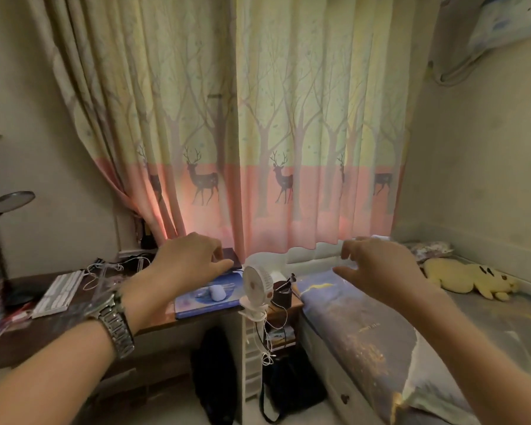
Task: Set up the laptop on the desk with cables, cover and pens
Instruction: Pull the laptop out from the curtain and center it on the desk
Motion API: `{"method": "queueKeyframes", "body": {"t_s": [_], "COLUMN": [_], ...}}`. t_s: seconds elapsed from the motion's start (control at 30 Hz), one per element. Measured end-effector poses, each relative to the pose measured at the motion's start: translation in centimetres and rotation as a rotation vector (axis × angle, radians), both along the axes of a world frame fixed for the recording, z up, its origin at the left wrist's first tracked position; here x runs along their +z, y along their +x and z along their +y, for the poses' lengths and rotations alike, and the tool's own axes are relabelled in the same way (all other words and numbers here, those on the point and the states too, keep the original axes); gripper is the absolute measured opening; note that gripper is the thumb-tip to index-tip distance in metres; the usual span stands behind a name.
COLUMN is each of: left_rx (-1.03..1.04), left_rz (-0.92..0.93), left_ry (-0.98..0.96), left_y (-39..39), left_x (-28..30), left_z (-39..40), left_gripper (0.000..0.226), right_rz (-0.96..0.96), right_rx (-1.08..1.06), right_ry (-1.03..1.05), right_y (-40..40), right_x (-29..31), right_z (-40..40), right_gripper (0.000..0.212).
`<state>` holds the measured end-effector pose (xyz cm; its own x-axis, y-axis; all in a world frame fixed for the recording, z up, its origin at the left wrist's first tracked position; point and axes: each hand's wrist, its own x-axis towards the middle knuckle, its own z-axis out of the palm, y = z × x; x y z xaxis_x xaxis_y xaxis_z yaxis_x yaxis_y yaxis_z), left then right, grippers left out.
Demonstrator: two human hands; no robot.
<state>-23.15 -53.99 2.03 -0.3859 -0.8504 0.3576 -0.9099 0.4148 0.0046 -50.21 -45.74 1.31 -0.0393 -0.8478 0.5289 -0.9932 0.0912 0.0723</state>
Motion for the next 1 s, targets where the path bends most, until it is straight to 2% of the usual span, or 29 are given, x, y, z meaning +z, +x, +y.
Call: {"method": "queueKeyframes", "body": {"t_s": [0.13,0.3,0.6,0.83,1.0], "left_rx": [0.08,0.173,0.261,0.286,0.307], "left_rz": [0.016,0.022,0.043,0.08,0.075], "left_ry": [0.006,0.028,0.019,0.013,0.038], "left_y": [-3.8,-4.9,-3.5,-0.7,0.7], "left_x": [-0.2,-0.4,-1.9,-0.4,-1.3], "left_z": [-3.9,-8.3,-20.6,-31.2,-38.3], "left_gripper": [0.04,0.037,0.037,0.037,0.039], "right_rz": [0.019,-0.006,-0.006,0.017,0.007], "right_rx": [0.064,0.184,0.305,0.332,0.347], "right_ry": [0.014,0.045,0.045,0.034,0.072], "right_y": [-4.0,-5.0,-3.2,-0.1,1.2], "right_x": [0.6,-0.4,-1.0,0.9,-0.8], "right_z": [-5.9,-13.8,-28.5,-40.6,-48.7], "right_gripper": [0.034,0.037,0.037,0.038,0.041]}}
